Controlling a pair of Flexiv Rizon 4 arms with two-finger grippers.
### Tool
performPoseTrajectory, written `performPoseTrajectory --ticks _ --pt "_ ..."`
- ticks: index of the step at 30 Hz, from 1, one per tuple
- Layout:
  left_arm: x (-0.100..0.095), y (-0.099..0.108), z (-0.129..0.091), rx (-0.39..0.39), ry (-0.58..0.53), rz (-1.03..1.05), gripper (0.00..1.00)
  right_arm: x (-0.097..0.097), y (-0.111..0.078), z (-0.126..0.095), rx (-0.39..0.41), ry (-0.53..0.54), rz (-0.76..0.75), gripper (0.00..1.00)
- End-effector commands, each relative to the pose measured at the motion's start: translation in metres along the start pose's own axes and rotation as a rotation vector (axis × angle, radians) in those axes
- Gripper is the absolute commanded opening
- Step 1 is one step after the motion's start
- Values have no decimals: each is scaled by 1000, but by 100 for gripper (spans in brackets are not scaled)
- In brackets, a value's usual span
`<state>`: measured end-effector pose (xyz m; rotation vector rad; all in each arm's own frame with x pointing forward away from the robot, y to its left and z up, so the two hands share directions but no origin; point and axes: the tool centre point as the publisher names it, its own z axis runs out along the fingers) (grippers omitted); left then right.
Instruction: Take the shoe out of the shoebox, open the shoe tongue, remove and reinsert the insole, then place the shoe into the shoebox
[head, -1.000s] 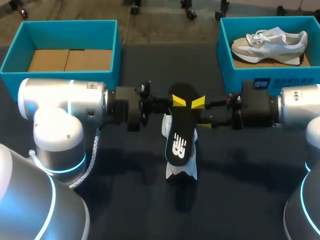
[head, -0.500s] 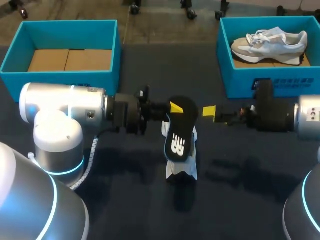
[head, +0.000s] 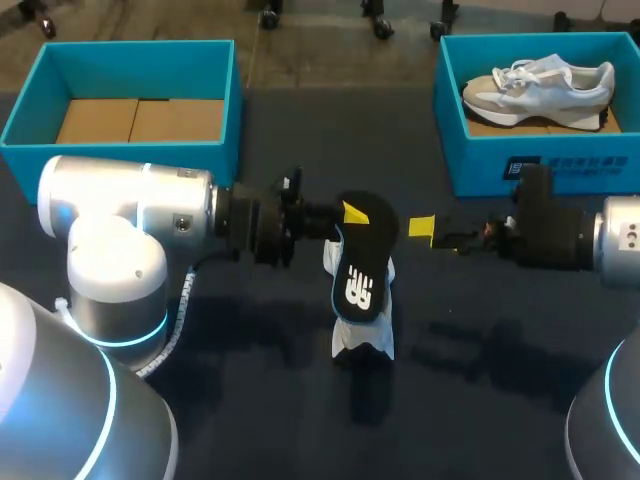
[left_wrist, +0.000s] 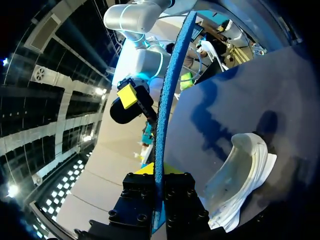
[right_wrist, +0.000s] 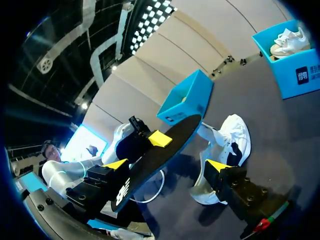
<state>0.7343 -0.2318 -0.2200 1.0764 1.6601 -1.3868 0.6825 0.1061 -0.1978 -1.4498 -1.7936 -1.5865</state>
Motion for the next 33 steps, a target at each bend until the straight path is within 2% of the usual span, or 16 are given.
performPoseTrajectory --ticks 1,8,12,13,14,19,24,25,29,30,32,33 --pt "0 -1 0 -2 2 0 0 1 -1 0 0 -4 1 100" --pt "0 -1 0 -2 2 0 0 1 -1 0 0 -4 1 100" --pt "-3 -1 -4 10 -5 -51 0 7 9 -8 40 -20 -250 100" --pt "-4 0 -5 6 -3 -69 0 9 12 -10 84 -11 -325 100" --pt "-3 -1 -8 17 -3 -112 0 10 14 -12 71 -9 -382 100" --pt "-6 -7 -16 67 -34 -224 0 11 18 -19 176 -3 -652 100" --pt "-6 -17 -22 144 -53 -345 0 9 14 -18 291 20 -850 100" --pt "-7 -22 -24 159 -60 -359 0 9 13 -19 292 18 -866 100" --pt "-10 -36 -30 213 -72 -446 0 11 9 -14 416 93 -983 100" --pt "-11 -38 -30 222 -70 -461 0 12 9 -14 437 73 -989 100" --pt "-11 -47 -33 219 -63 -468 0 14 8 -10 490 100 -1019 100" --pt "-12 -52 -34 241 -64 -505 0 13 7 -9 546 77 -988 100"
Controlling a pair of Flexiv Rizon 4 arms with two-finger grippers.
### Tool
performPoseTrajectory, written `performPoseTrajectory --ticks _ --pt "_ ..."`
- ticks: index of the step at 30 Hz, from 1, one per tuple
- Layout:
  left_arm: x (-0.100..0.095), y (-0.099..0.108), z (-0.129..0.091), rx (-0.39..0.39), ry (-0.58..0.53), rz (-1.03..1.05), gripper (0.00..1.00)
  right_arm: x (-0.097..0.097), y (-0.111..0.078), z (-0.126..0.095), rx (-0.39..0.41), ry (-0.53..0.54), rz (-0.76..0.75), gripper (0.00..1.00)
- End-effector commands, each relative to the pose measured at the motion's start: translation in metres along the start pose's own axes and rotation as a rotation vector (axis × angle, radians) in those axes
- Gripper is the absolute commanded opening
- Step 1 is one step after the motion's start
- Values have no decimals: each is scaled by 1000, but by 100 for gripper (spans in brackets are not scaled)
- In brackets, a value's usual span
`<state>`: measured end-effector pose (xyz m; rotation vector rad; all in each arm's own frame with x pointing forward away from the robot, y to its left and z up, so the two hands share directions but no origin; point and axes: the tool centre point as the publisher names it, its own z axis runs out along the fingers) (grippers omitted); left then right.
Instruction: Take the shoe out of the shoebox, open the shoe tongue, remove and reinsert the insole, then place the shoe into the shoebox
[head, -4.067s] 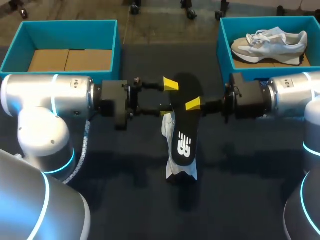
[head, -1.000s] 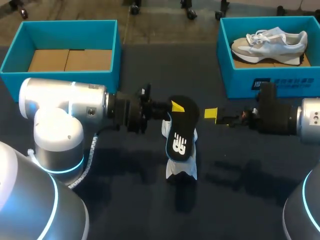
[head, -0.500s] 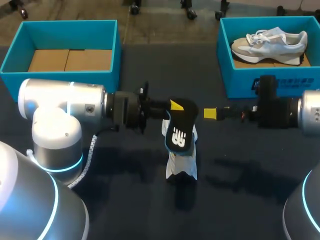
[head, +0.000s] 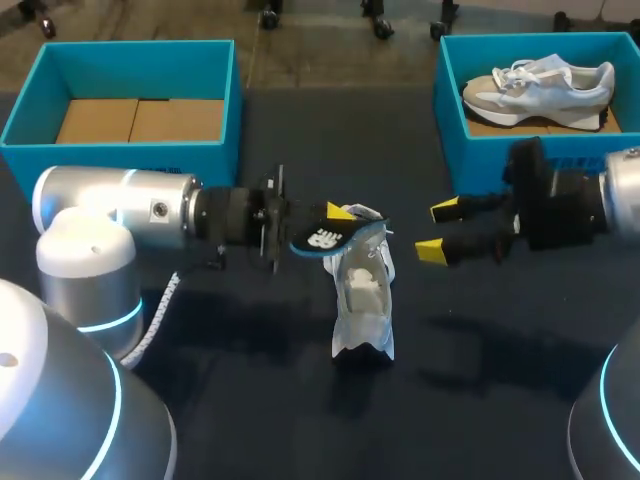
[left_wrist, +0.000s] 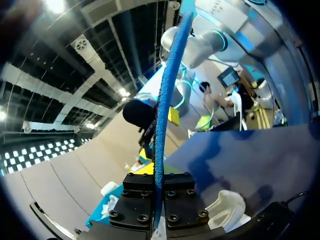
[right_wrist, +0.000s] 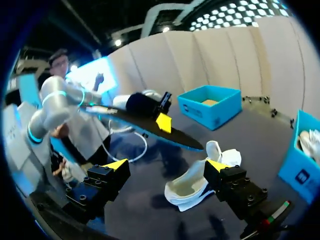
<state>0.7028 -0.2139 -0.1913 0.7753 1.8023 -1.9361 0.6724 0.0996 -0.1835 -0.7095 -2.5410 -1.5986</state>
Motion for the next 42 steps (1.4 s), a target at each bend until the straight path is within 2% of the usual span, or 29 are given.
performPoseTrajectory --ticks 1,8,16,20,25,33,42 --pt "5 -17 -9 5 -2 -54 0 -5 7 3 289 124 -288 100" --pt "11 -27 -12 18 -3 -161 0 -5 7 3 289 124 -288 100" --pt "22 -30 -17 32 -29 -185 0 -5 7 3 289 124 -288 100" --pt "27 -30 -21 46 -63 -186 0 -17 -9 7 318 -10 -365 100" --pt "33 -25 -25 50 -89 -208 0 -29 -24 9 366 -106 -438 100" --pt "41 -12 -24 51 -110 -241 0 -45 -42 19 431 -140 -512 100" --pt "45 -3 -20 51 -116 -254 0 -53 -62 38 505 -137 -568 100"
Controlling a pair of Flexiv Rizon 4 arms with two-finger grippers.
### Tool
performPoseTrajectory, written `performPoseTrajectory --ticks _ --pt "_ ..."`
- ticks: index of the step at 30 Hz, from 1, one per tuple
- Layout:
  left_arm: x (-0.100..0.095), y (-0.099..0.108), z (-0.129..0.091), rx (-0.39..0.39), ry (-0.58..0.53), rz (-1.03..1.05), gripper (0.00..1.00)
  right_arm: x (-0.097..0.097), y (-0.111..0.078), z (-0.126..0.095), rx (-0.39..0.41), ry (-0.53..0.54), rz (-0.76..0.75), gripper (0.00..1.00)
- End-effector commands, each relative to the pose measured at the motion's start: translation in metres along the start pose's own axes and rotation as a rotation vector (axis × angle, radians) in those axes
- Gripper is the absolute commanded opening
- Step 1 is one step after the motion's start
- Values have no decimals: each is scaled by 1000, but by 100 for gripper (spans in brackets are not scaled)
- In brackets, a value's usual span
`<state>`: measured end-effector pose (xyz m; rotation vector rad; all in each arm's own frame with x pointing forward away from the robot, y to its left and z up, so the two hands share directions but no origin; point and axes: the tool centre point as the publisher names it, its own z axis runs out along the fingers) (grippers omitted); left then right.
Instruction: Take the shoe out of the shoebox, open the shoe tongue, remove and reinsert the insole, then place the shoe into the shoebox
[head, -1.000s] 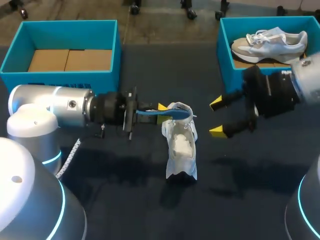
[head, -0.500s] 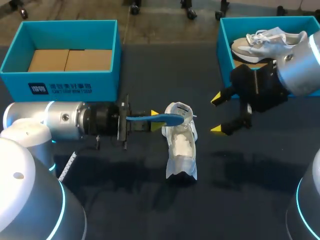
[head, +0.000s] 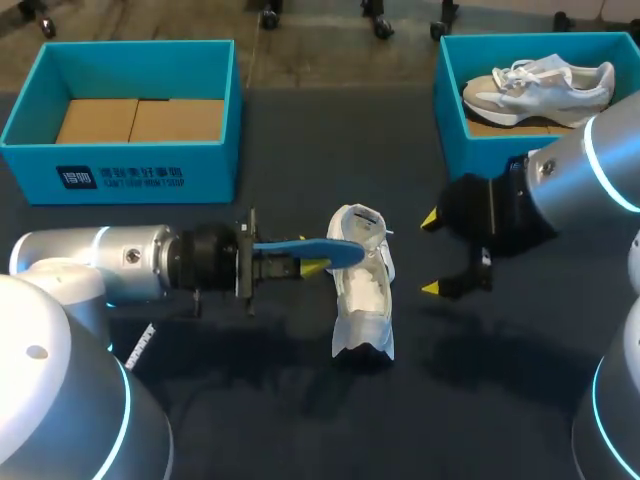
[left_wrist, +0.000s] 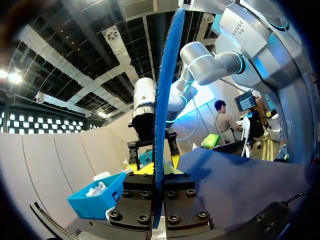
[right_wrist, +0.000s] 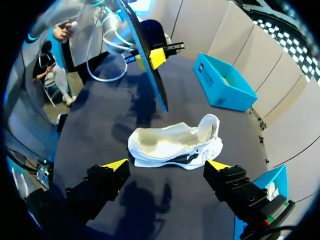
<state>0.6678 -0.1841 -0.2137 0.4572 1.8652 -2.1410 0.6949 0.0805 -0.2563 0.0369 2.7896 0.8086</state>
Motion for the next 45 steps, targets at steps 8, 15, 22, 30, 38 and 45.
performPoseTrajectory --ticks 8,15,22,30,38,45 --pt "0 15 7 0 -3 -17 0 0 -1 34 -27 60 -17 100" --pt "1 19 11 -6 4 -21 0 0 -1 34 -27 60 -17 100" --pt "0 24 14 -9 10 -22 0 -4 0 45 31 80 -52 100" --pt "-1 17 19 -8 17 -11 0 -14 1 70 62 84 -105 100" --pt "3 19 22 -22 18 -13 0 -20 2 79 60 114 -137 100" --pt "8 22 26 -31 18 -15 0 -20 2 79 78 110 -124 100"
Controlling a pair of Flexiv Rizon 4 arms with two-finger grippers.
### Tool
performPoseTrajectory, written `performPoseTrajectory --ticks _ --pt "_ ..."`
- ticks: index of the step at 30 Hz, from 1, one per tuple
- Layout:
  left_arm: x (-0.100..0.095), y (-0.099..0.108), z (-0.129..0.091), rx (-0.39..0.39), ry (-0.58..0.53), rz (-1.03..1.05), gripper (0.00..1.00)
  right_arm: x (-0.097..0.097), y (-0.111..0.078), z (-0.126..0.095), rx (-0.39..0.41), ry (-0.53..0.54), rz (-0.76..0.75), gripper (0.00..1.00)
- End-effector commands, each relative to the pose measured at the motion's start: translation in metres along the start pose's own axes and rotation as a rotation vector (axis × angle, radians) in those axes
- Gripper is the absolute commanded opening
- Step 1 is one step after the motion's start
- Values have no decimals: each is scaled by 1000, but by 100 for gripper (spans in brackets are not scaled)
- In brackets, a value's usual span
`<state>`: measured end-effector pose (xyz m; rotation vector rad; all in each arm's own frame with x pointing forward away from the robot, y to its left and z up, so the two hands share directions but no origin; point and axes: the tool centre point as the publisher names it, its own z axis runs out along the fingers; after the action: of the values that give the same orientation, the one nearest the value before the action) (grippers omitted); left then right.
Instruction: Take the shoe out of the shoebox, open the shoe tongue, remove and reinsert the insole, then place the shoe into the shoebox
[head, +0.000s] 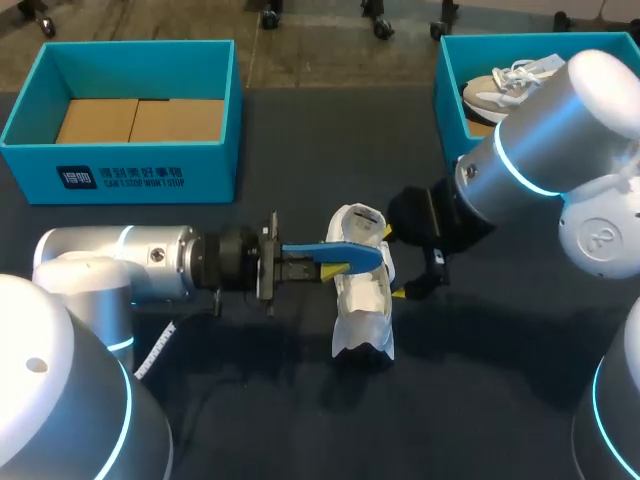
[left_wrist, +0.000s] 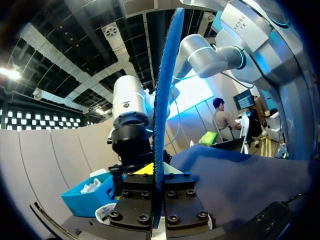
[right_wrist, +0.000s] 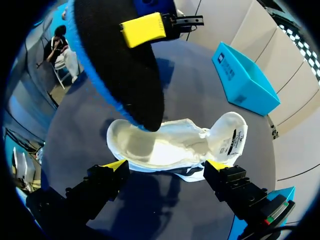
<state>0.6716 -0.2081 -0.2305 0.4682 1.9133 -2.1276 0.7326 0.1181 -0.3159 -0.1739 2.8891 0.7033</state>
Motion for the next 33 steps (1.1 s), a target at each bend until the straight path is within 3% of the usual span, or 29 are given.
performPoseTrajectory --ticks 1,8,21,33 --pt "5 2 6 -6 -7 0 0 0 3 2 8 -1 1 100" --pt "9 3 6 -7 -8 0 0 0 3 2 8 -1 1 100" --pt "7 4 1 -8 -23 -4 0 21 -5 -11 50 -95 114 100" --pt "6 7 3 -4 -20 -5 0 21 -11 1 58 -88 134 100"
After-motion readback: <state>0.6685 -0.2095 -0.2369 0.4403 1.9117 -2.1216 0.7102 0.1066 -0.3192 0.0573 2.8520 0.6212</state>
